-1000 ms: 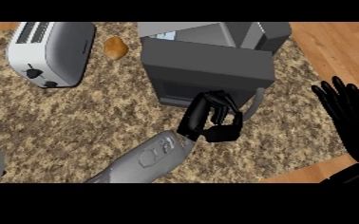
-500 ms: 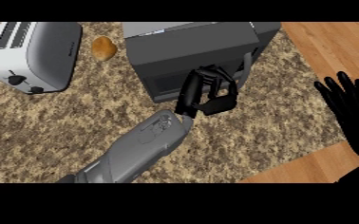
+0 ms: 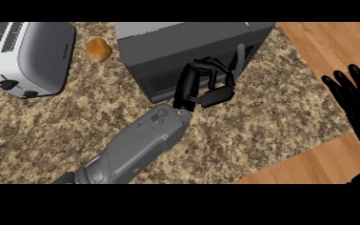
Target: Pick up the milk, place it into the microwave and close the microwave
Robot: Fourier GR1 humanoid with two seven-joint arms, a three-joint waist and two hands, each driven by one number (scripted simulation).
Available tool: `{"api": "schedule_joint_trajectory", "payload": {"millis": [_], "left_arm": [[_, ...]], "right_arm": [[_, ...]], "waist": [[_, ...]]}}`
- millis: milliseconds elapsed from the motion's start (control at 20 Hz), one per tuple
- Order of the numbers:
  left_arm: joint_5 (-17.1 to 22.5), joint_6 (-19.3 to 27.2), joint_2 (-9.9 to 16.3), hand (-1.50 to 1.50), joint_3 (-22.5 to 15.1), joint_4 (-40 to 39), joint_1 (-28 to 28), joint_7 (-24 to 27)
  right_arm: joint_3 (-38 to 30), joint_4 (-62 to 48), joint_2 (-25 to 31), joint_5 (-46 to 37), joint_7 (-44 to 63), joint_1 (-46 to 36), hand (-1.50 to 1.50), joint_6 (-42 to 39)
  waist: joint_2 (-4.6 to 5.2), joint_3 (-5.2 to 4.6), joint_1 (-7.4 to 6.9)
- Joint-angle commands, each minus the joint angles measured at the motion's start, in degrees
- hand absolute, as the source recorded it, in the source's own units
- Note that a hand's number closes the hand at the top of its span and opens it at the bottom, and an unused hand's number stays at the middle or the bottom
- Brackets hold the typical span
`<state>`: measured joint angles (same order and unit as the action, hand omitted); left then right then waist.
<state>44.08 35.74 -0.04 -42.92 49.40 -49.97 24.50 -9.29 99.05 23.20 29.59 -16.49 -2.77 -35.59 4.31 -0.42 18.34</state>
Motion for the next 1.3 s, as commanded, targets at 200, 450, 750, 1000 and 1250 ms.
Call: {"api": "schedule_joint_trajectory", "payload": {"millis": [200,450,750,1000,1250], "left_arm": [[3.6,-1.1,0.0,1.50,2.9,-4.2,-4.2,3.6],[5.1,-1.3,0.0,1.50,2.6,-5.4,-3.7,5.9],[6.6,-1.0,0.0,1.50,2.1,-6.3,-3.9,7.8],[7.9,-0.5,0.0,1.50,1.9,-6.8,-3.8,9.4],[8.6,-1.1,0.0,1.50,1.5,-7.4,-4.4,11.0]], "right_arm": [[-0.3,1.3,1.8,2.7,2.3,-1.5,-1.50,-0.3],[-0.9,1.7,2.3,4.6,2.9,-1.6,-1.50,-0.4],[-1.1,2.3,3.2,6.5,4.6,-2.4,-1.50,0.1],[-1.9,3.2,4.6,8.3,5.9,-2.5,-1.50,0.2],[-2.8,2.9,5.7,9.5,6.8,-3.3,-1.50,0.4]], "waist": [[0.63,0.03,1.00],[0.87,0.15,1.56],[1.02,0.14,1.76],[0.75,0.11,2.41],[1.12,0.18,2.10]]}}
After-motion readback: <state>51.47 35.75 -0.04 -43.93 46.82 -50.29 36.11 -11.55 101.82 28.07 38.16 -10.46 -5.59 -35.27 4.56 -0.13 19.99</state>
